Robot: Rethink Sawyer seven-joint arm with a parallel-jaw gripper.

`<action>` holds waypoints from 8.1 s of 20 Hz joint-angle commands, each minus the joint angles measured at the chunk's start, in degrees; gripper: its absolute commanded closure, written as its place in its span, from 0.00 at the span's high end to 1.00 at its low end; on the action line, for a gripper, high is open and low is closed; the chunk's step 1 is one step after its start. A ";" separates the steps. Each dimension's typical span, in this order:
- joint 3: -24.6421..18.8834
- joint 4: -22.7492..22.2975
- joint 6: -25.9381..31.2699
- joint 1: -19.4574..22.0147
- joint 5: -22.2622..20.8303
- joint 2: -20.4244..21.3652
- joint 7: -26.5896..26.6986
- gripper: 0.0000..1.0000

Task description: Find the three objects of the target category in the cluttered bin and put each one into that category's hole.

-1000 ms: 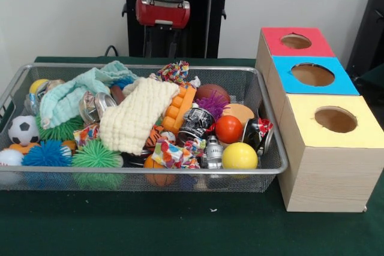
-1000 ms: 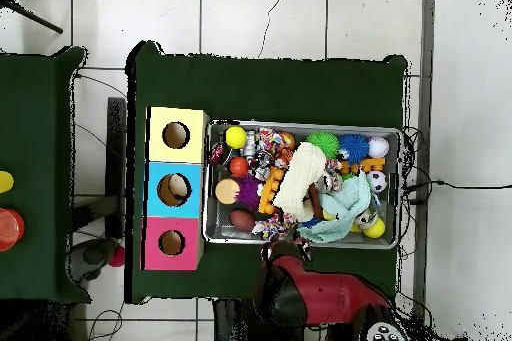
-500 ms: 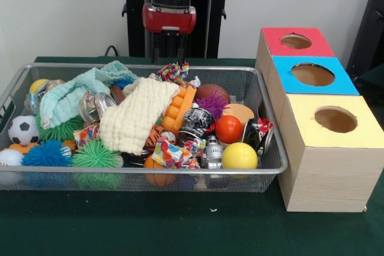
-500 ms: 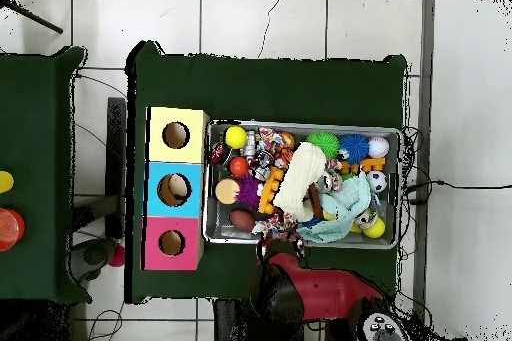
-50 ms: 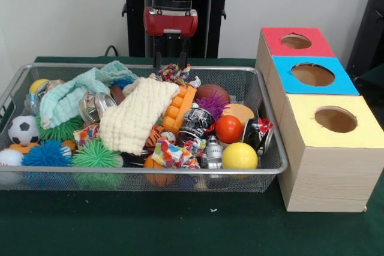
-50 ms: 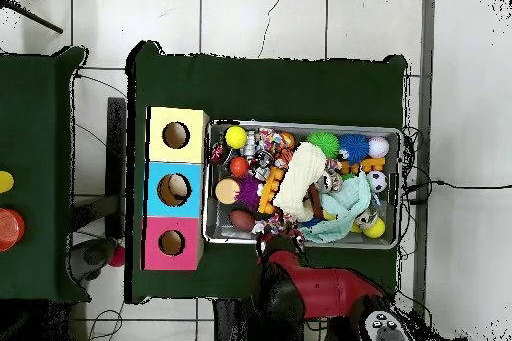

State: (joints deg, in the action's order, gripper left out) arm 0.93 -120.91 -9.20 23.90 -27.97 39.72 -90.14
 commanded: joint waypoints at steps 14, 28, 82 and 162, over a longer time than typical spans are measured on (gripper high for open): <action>-3.43 4.10 -7.16 0.17 4.11 -8.44 -12.14 1.00; -1.26 5.61 1.85 -2.75 3.49 -6.33 -7.32 0.00; -9.27 11.94 39.62 -11.82 23.09 19.94 -16.58 0.00; 17.06 27.90 27.57 -42.35 45.06 -1.89 -14.88 0.00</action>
State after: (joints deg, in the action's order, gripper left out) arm 17.10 -96.07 10.04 -18.29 14.17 39.74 -90.55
